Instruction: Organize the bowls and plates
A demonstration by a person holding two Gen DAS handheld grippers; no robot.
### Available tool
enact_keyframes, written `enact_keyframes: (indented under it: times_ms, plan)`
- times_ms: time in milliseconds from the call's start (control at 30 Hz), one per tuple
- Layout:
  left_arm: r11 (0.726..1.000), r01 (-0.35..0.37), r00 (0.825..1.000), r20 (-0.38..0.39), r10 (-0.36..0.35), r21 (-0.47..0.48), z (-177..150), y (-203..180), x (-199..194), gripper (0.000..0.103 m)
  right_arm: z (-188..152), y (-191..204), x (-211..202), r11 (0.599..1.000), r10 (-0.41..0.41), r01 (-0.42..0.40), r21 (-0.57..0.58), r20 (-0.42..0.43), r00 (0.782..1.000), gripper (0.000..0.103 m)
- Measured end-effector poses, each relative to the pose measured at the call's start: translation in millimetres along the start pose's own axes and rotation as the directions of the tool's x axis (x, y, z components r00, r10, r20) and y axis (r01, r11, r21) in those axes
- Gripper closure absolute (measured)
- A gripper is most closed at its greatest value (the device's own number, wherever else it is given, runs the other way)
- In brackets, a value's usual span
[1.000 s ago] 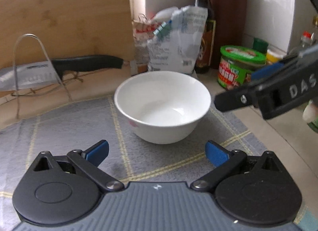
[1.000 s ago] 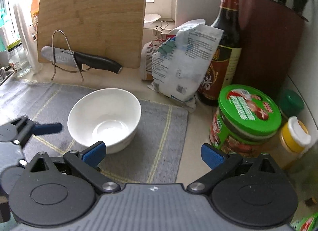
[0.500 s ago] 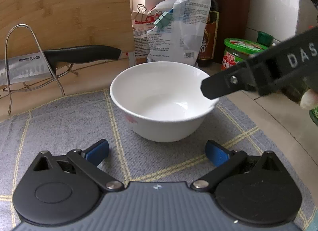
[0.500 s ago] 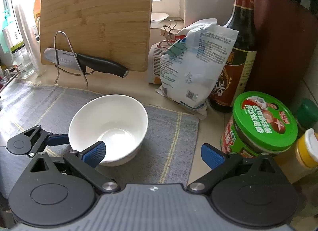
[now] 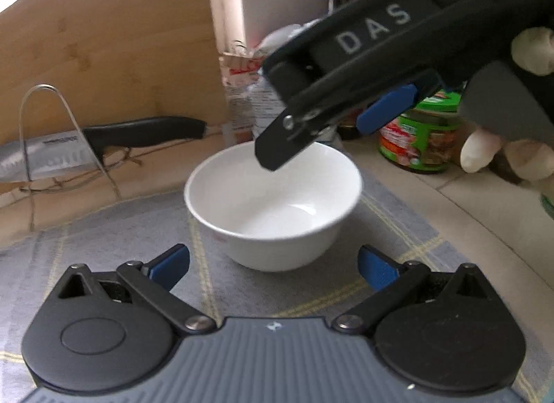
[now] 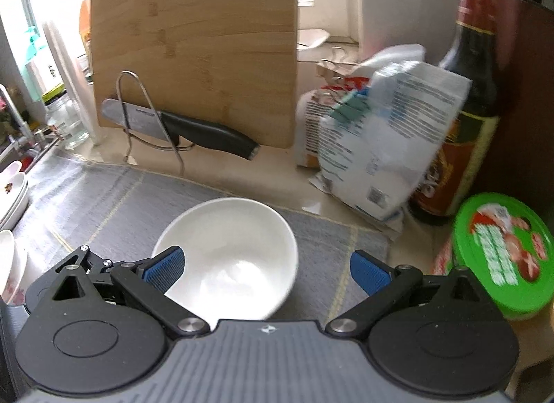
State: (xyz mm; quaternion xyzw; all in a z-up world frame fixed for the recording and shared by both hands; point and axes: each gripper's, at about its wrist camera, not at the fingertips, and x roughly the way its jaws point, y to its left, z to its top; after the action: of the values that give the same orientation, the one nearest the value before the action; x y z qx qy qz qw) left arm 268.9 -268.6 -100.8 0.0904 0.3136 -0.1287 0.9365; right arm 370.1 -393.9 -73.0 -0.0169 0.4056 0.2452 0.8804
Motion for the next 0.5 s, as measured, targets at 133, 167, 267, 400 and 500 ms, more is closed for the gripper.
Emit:
enact_keyframes:
  times_ms: [133, 167, 267, 400, 500]
  plan:
    - [0.999, 0.041, 0.999, 0.008, -0.041, -0.025, 3.9, 5.2, -0.4, 0.001, 5.1, 2.8, 10.6, 0.999, 0.047, -0.048, -0.015, -0.022, 0.999, 0.0]
    - [0.999, 0.04, 0.999, 0.013, -0.04, -0.024, 4.8, 5.2, -0.8, 0.001, 5.7, 3.1, 12.9, 0.998, 0.058, -0.059, -0.015, -0.025, 0.998, 0.0]
    - [0.998, 0.047, 0.998, 0.03, -0.046, -0.028, 7.4, 7.2, -0.8, 0.001, 8.1, 1.7, 18.6, 0.995, 0.098, -0.099, -0.008, -0.034, 0.995, 0.0]
    - [0.998, 0.055, 0.998, 0.045, -0.054, -0.027, 8.2, 6.4, -2.4, 0.001, 12.8, -2.9, 26.8, 0.989, 0.144, -0.143, 0.026, -0.048, 0.988, 0.008]
    - [0.997, 0.067, 0.996, 0.053, -0.065, -0.032, 9.0, 7.2, -2.9, 0.003, 15.1, -3.8, 29.7, 0.987, 0.158, -0.156, 0.028, -0.058, 0.986, 0.015]
